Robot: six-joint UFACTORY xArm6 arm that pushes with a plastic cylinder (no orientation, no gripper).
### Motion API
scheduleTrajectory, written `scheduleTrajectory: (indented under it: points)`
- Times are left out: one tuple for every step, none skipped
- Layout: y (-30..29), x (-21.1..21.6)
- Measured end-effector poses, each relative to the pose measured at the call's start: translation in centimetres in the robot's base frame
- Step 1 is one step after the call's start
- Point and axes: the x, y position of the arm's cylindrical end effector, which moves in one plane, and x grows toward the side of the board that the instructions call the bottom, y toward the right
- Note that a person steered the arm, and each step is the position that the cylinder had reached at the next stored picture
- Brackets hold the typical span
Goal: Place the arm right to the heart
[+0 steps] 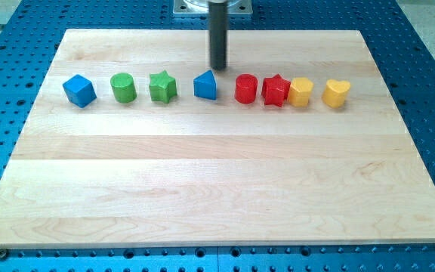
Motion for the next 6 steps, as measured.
scheduleTrajectory:
  points:
    - [4.3,0.0]
    - [9.1,0.0]
    - [21.8,0.2]
    - [25.6,5.3]
    - [23.0,9.1]
    - [19.6,9.2]
